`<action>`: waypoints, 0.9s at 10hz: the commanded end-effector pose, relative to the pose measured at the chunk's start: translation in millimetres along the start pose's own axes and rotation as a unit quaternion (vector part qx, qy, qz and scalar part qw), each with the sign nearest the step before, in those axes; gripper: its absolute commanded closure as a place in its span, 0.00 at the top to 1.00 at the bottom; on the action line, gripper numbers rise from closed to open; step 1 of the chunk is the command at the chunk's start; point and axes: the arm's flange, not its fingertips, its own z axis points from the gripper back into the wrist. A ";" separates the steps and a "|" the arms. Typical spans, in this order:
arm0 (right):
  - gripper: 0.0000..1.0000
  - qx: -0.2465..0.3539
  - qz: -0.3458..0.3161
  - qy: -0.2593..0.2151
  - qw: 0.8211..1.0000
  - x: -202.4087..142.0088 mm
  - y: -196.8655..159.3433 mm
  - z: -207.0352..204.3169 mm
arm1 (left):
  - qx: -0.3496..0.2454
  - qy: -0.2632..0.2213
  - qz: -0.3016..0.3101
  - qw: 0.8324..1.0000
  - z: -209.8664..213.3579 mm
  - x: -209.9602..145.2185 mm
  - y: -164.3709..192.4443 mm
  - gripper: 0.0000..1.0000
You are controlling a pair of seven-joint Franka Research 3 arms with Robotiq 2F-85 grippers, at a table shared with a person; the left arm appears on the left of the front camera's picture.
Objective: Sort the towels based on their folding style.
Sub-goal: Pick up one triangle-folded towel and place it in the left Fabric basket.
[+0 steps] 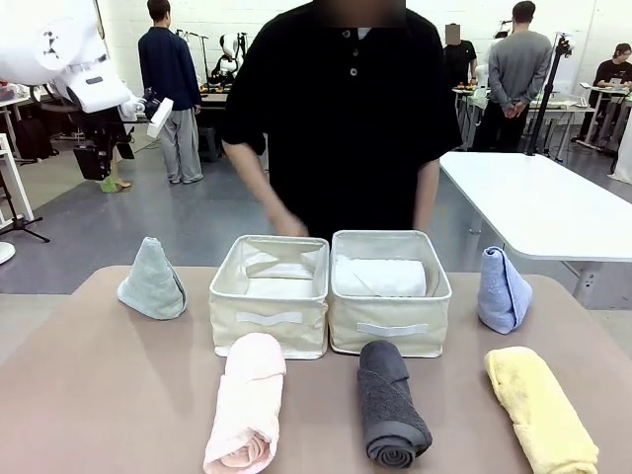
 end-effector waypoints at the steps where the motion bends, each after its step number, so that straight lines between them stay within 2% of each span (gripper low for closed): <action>1: 1.00 0.008 0.009 -0.012 1.000 2.3 -0.7 0.8 | 0.015 0.011 -0.014 1.000 4.9 6.8 1.4 1.00; 6: 1.00 0.008 0.009 -0.012 1.000 2.3 -0.7 0.8 | 0.006 0.004 -0.013 1.000 3.6 7.5 -0.2 1.00; 8: 1.00 0.008 0.009 -0.012 1.000 2.3 -0.7 0.8 | -0.056 0.017 -0.097 0.994 -36.7 19.7 -1.1 1.00; 9: 1.00 0.008 0.009 -0.012 1.000 2.3 -0.7 0.8 | -0.067 0.027 -0.105 0.992 -52.9 27.7 2.8 1.00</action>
